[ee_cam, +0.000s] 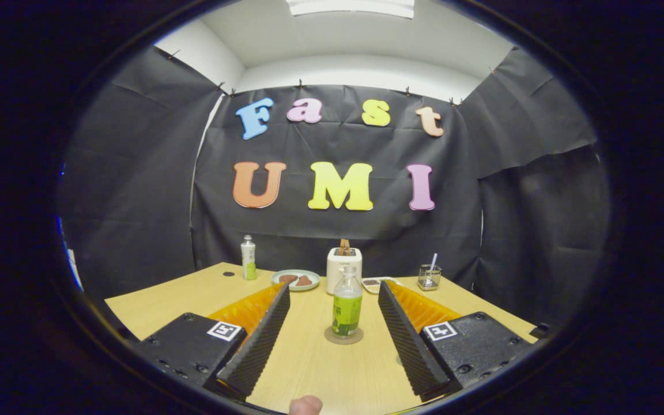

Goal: Take the bottle from table, then pour the juice into the cup, finally place the bottle on the coaster

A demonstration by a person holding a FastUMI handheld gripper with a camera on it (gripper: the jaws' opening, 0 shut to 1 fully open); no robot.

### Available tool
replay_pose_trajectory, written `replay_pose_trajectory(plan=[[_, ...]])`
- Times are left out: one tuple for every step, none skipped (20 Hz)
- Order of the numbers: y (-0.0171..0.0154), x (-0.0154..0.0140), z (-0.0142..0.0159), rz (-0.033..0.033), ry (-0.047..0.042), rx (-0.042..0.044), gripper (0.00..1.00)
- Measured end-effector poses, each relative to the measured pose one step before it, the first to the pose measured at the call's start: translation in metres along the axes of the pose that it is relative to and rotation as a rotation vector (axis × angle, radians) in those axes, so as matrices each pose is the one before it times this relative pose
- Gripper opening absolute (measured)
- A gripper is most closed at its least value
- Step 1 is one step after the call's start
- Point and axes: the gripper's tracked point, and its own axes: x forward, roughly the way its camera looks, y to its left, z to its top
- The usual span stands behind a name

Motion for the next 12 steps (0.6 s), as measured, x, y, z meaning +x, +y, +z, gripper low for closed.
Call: replay_pose_trajectory(plan=[[0.00108, -0.00585, -0.00429, 0.00670, -0.00092, -0.00157, 0.99], [0.00121, -0.00547, -0.00138, 0.00481, -0.00526, -0.00134, 0.99], [0.00215, -0.00586, 0.00008, 0.01015, -0.01249, 0.00195, 0.99], [0.00234, -0.00510, 0.00022, 0.01347, -0.00884, 0.00473, 0.99], [0.00123, -0.00415, -0.00063, 0.00825, -0.01137, 0.00346, 0.99], [-0.00013, -0.00371, 0.00069, 0.00243, -0.00935, 0.00079, 0.99], [-0.00269, -0.00203, 0.00092, -0.00427, -0.00889, 0.00187, 0.99], [-0.00079, -0.00155, 0.00150, -0.00242, -0.00519, 0.00393, 0.99], [0.00080, -0.00128, 0.00026, 0.00171, -0.00349, 0.00227, 0.99], [-0.00019, -0.00141, 0.00087, -0.00147, -0.00282, -0.00127, 0.99], [-0.00179, -0.00031, 0.00045, -0.00365, -0.00208, -0.00180, 0.99], [-0.00014, 0.00028, -0.00083, 0.00071, 0.00158, 0.00015, 0.99]])
